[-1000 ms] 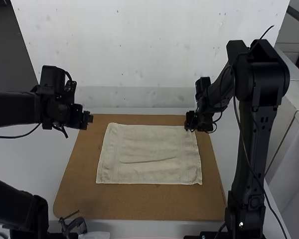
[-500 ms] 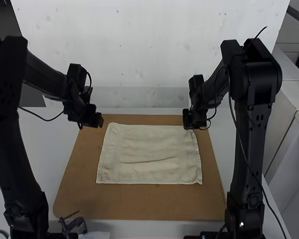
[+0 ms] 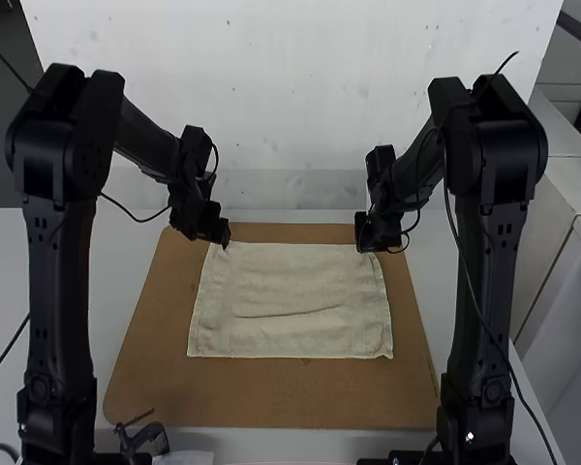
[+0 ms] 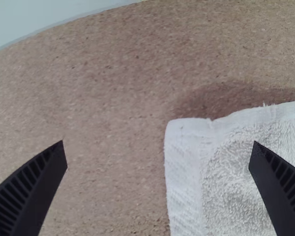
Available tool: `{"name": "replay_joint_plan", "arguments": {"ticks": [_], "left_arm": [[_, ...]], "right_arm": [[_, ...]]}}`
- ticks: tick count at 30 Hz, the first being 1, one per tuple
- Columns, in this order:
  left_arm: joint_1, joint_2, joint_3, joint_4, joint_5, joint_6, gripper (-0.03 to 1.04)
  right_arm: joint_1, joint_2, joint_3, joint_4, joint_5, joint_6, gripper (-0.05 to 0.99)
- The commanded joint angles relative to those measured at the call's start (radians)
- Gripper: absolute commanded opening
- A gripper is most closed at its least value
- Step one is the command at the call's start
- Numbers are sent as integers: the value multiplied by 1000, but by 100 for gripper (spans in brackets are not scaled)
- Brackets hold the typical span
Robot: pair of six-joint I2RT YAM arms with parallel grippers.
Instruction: Fold the towel.
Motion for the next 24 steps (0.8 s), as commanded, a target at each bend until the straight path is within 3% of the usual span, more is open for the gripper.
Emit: {"name": "replay_joint_plan", "arguments": {"ticks": [1,4,5,8,9,10,12,17,24], "left_arm": [[-6,33,74,-4,10,-10,95],[4,79,118,-32,51,-19,86],[8,100,141,-71,77,-29,74],[16,116,158,-125,163,-38,19],[14,116,152,-130,183,-36,6],[13,112,149,-142,195,-35,2],[7,103,147,-173,218,-35,2],[-12,60,141,-202,217,-39,2],[-9,-41,144,-213,188,-67,1]], "right_arm": [[-3,53,-32,-37,36,9,2],[-1,46,-40,-37,37,6,2],[-1,40,-44,-37,39,6,2],[-1,21,-59,-32,50,3,2],[-1,15,-61,-31,54,3,2],[-3,14,-61,-31,57,1,2],[-9,10,-55,-31,59,-2,2],[-8,-5,-43,-31,59,1,2],[-1,-37,-7,31,77,6,2]]}}
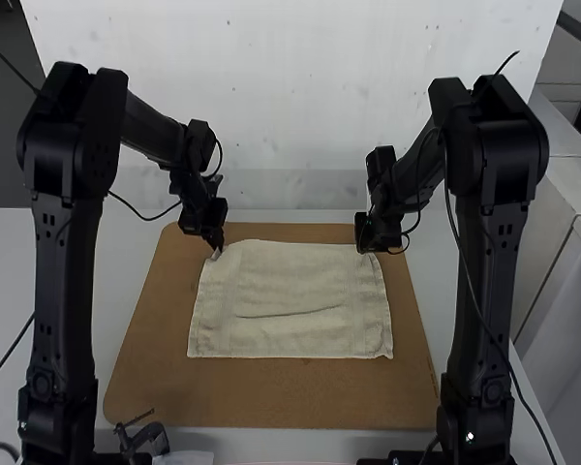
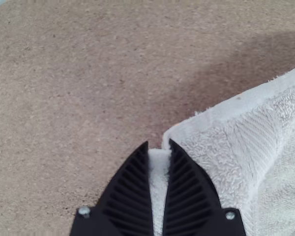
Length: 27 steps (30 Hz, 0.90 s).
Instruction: Fold the towel.
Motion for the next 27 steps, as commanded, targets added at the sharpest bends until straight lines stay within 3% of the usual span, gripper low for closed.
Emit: {"name": "replay_joint_plan", "arguments": {"ticks": [1,4,12,15,20,27], "left_arm": [[-5,-91,10,3,2,-33,2],[-5,-122,11,3,-36,-52,2],[5,-212,-10,5,-45,-78,2],[0,-255,-36,13,-88,-79,2],[-6,-313,-65,19,-91,-84,2],[-51,-448,-191,20,-90,-86,2]], "right_arm": [[-1,-29,13,4,73,8,2],[-6,-41,33,24,77,26,2],[-15,-121,12,149,74,60,2],[-12,-175,-22,191,74,66,2],[-11,-264,-80,231,74,66,2],[-3,-387,-203,231,65,48,2]]}}
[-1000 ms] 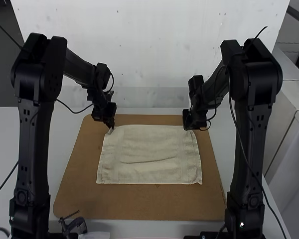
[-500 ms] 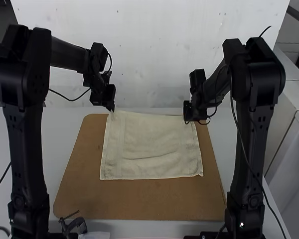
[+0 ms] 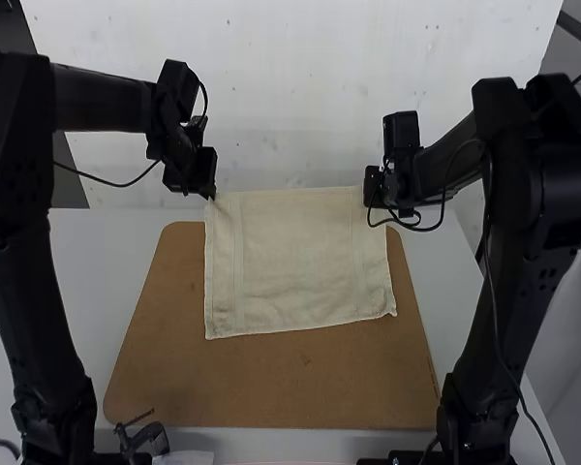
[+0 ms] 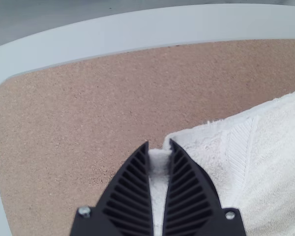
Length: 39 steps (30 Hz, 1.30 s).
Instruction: Fold the towel.
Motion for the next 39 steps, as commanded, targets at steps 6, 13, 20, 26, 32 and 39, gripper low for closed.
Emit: {"name": "replay_joint_plan", "arguments": {"ticks": [6,13,20,26,32,39], "left_arm": [[-50,-215,-220,30,-23,-17,2],[-69,-330,-381,45,-23,-27,2],[-138,-437,-456,22,-28,-48,2],[-216,-488,-470,-68,-53,-103,2],[-257,-581,-507,-145,-53,-163,2],[-280,-642,-568,-182,-63,-180,2]], "right_arm": [[10,-172,-151,-53,-17,-72,2],[7,-256,-216,-154,-62,-142,2],[12,-349,-230,-263,-105,-154,2],[24,-434,-256,-358,-105,-154,2],[27,-526,-310,-422,-103,-154,2],[9,-581,-342,-461,-103,-156,2]]}}
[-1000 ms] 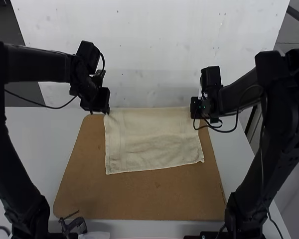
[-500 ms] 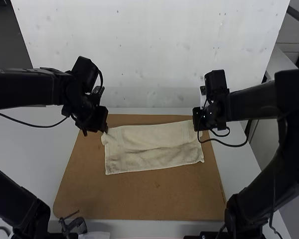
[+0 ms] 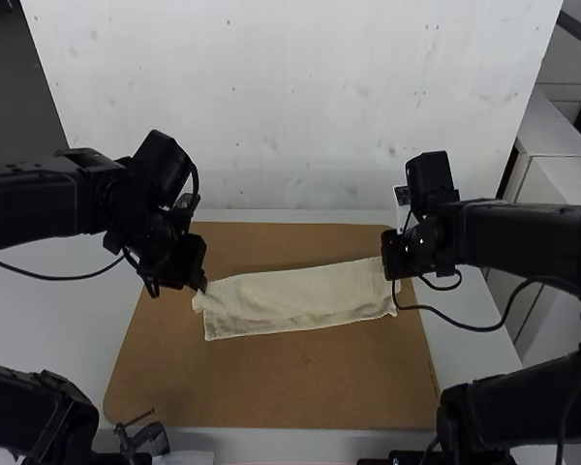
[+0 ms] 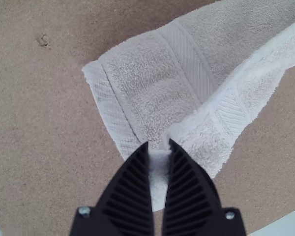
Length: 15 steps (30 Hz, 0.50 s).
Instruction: Fold the towel.
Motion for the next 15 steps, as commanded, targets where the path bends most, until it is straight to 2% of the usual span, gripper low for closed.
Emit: {"name": "replay_joint_plan", "arguments": {"ticks": [1,5,15], "left_arm": [[-7,-20,-18,-4,-34,-24,2],[-3,52,-30,16,-63,-15,2],[51,256,16,149,-66,51,2]], "right_arm": [[-3,-13,-4,13,-1,-9,2],[-6,38,-7,39,11,-8,2],[-31,179,7,133,40,-1,2]]}}
